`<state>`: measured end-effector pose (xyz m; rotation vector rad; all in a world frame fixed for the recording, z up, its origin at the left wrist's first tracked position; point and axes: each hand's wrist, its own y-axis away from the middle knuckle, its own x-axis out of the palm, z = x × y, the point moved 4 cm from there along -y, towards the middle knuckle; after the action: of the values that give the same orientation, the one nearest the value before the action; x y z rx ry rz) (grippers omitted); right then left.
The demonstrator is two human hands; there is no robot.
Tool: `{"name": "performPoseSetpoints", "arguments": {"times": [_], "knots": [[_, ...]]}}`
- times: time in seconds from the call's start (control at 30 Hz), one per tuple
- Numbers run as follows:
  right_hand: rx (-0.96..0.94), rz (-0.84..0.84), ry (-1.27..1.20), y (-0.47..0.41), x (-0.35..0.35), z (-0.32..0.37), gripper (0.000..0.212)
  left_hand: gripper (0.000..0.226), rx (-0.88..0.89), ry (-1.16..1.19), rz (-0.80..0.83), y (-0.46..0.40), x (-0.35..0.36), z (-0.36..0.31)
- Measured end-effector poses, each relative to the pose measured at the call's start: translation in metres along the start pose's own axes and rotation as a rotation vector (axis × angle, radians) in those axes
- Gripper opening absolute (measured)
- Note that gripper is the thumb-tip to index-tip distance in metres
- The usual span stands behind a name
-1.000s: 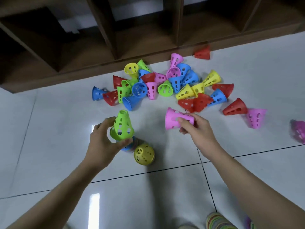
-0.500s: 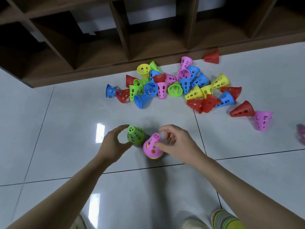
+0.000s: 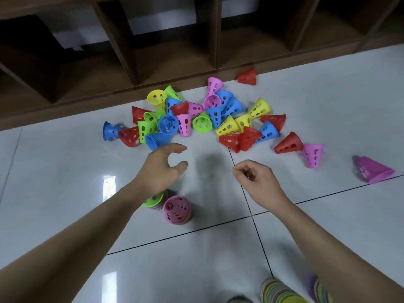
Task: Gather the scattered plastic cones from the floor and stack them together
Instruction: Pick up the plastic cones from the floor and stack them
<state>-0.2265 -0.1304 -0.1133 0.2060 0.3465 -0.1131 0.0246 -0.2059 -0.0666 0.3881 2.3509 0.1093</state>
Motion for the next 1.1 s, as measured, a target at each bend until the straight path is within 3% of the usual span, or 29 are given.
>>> {"name": "performPoseSetpoints", "arguments": {"times": [0.17, 0.53, 0.7, 0.8, 0.93, 1.03, 1.1], "knots": [[0.063, -0.182, 0.043, -0.008, -0.061, -0.035, 0.011, 0.041, 0.111, -0.095, 0.127, -0.039, 0.058, -0.027], [0.224, -0.528, 0.264, -0.014, -0.217, -0.094, 0.009, 0.053, 0.251, -0.067, 0.396, -0.085, 0.200, -0.095], [0.358, -0.696, 0.525, 0.000, -0.276, -0.134, 0.040, 0.064, 0.436, -0.035, 0.368, -0.098, 0.253, -0.147], [0.421, -0.657, 0.575, 0.007, -0.292, -0.148, 0.067, 0.075, 0.613, -0.201, 0.398, -0.113, 0.290, -0.173], [0.526, -0.447, 0.640, 0.004, -0.312, -0.174, 0.084, 0.093, 0.814, -0.603, 0.394, -0.126, 0.328, -0.191], [0.529, -0.419, 0.616, 0.002, -0.318, -0.184, 0.077, 0.096, 0.880, -0.867, 0.410, -0.132, 0.341, -0.196], [0.502, -0.470, 0.610, 0.003, -0.319, -0.186, 0.064, 0.088, 0.936, -0.910, 0.382, -0.135, 0.342, -0.197]]}}
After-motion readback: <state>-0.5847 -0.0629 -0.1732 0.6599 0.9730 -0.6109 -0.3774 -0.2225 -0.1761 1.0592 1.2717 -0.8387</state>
